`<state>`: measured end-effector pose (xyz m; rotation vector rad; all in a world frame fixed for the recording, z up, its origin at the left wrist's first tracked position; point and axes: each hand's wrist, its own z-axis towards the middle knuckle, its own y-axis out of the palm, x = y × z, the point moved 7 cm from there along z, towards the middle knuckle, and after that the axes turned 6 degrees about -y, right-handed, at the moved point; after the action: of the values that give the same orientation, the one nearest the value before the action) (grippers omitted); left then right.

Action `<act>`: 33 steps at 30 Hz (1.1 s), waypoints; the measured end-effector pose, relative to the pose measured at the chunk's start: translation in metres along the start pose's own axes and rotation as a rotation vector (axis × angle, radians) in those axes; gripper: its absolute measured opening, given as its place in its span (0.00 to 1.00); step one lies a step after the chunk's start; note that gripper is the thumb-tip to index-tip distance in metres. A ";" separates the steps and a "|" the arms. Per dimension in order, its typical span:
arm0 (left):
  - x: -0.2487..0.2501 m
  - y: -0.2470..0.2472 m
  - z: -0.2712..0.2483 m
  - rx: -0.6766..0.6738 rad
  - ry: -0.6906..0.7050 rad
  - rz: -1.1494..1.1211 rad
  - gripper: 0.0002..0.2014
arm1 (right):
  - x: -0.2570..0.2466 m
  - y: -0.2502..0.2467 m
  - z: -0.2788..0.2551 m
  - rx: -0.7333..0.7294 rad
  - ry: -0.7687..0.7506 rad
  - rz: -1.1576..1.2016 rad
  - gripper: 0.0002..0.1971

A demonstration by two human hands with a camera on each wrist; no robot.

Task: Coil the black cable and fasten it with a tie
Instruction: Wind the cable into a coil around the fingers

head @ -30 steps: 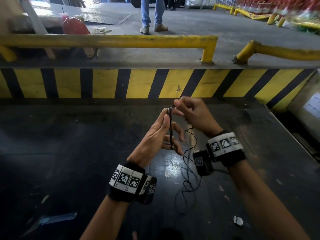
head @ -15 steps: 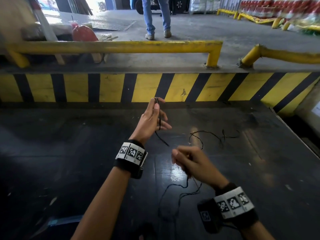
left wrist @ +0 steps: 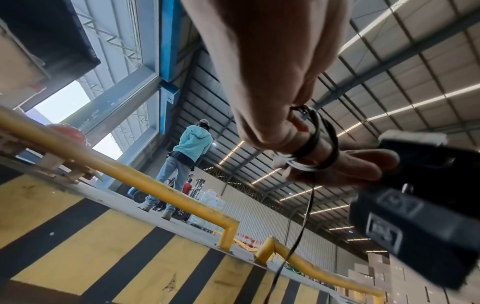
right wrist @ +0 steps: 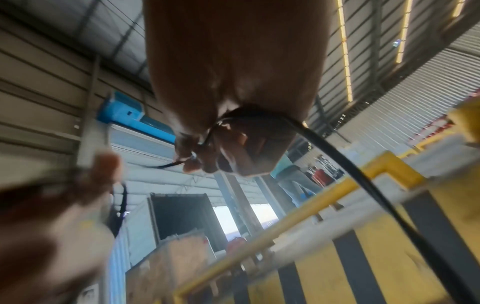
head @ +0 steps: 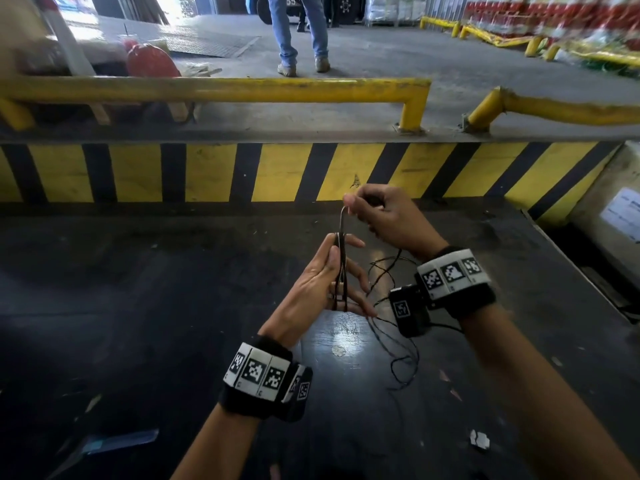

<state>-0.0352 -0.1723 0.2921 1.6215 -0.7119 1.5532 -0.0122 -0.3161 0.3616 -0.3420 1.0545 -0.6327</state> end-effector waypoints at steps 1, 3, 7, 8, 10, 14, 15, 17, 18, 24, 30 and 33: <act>0.003 0.000 0.000 0.000 0.011 -0.001 0.19 | 0.016 0.011 -0.004 -0.003 0.041 0.035 0.17; 0.010 -0.002 0.003 0.012 0.040 -0.011 0.20 | 0.041 0.038 -0.021 0.005 0.104 0.144 0.18; 0.027 -0.020 0.015 0.111 0.139 0.025 0.19 | 0.061 0.099 -0.082 -0.040 0.314 0.474 0.11; 0.031 -0.028 0.020 0.151 0.162 0.051 0.19 | 0.062 0.112 -0.098 -0.069 0.343 0.497 0.15; 0.033 -0.045 0.033 0.235 0.165 0.104 0.17 | 0.058 0.128 -0.122 -0.117 0.344 0.528 0.22; 0.020 -0.066 0.056 0.344 0.100 0.353 0.15 | 0.029 0.107 -0.131 -0.131 0.264 0.482 0.26; 0.014 -0.067 0.058 0.345 0.075 0.417 0.15 | 0.018 0.092 -0.126 -0.123 0.233 0.456 0.26; -0.001 -0.065 0.057 0.311 0.030 0.490 0.15 | -0.004 0.055 -0.112 -0.087 0.160 0.381 0.21; -0.008 -0.061 0.054 0.275 0.013 0.498 0.15 | -0.013 0.034 -0.103 -0.065 0.124 0.329 0.19; -0.022 -0.012 0.019 0.042 -0.025 0.301 0.17 | -0.028 -0.044 -0.046 -0.006 -0.010 0.087 0.14; -0.001 0.024 0.001 -0.089 0.032 0.104 0.20 | 0.034 -0.011 -0.020 0.064 0.141 0.191 0.17; 0.018 0.023 -0.002 -0.089 0.091 -0.026 0.23 | 0.062 0.034 -0.047 0.034 0.247 0.302 0.17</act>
<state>-0.0534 -0.1813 0.3136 1.4804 -0.6982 1.5441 -0.0220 -0.3277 0.2775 -0.0709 1.2997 -0.4266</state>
